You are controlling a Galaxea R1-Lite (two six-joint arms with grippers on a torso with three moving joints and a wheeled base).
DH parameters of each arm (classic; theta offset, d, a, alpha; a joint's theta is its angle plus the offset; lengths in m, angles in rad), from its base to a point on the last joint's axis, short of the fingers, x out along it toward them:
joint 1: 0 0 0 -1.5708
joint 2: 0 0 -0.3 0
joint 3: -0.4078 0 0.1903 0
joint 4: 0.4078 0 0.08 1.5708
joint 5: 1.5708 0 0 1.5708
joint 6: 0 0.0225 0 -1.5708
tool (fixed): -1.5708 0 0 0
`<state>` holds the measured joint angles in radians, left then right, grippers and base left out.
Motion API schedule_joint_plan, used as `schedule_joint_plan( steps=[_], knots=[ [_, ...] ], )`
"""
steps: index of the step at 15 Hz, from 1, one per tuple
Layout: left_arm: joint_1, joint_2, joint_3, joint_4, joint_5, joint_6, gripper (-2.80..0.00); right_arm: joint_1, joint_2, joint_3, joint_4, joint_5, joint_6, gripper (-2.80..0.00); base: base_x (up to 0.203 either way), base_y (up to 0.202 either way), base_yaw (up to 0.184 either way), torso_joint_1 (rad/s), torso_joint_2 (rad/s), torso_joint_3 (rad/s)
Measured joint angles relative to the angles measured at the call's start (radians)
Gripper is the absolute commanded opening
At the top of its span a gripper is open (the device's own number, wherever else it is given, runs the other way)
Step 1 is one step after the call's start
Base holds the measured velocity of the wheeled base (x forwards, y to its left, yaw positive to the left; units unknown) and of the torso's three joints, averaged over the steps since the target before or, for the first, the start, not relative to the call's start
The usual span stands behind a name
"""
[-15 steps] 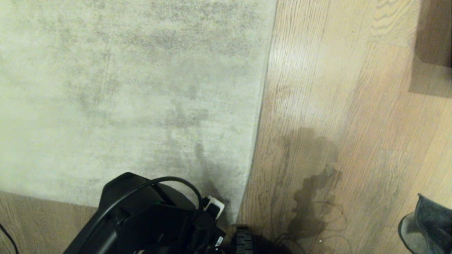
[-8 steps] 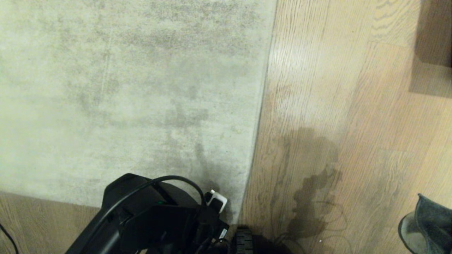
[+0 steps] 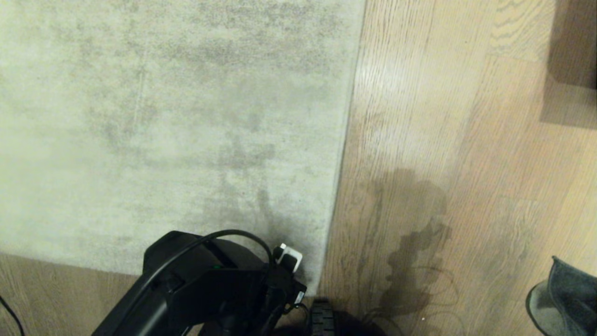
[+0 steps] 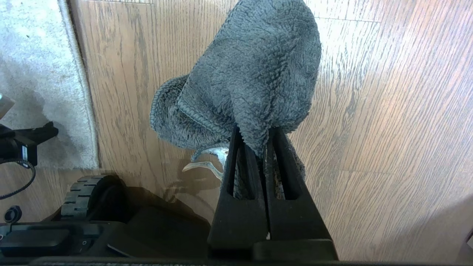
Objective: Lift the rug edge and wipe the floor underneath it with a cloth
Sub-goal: Lay down the carpet
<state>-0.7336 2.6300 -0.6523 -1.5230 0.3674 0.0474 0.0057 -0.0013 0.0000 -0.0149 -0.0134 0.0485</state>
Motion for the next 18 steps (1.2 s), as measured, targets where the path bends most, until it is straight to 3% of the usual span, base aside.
schedule_joint_plan(
  steps=[15,18],
  knots=[
    [0.016,0.004,0.002,0.001,0.001,-0.002,-2.80,0.000,0.000,0.000,0.000,0.000,0.000,-2.80,0.000,0.000,0.000,0.000,0.00,0.000],
    [0.016,-0.020,0.063,0.001,-0.002,-0.006,-2.80,0.000,0.000,0.000,0.000,0.000,0.000,-2.80,0.000,0.000,0.000,0.000,0.00,0.000]
  ],
)
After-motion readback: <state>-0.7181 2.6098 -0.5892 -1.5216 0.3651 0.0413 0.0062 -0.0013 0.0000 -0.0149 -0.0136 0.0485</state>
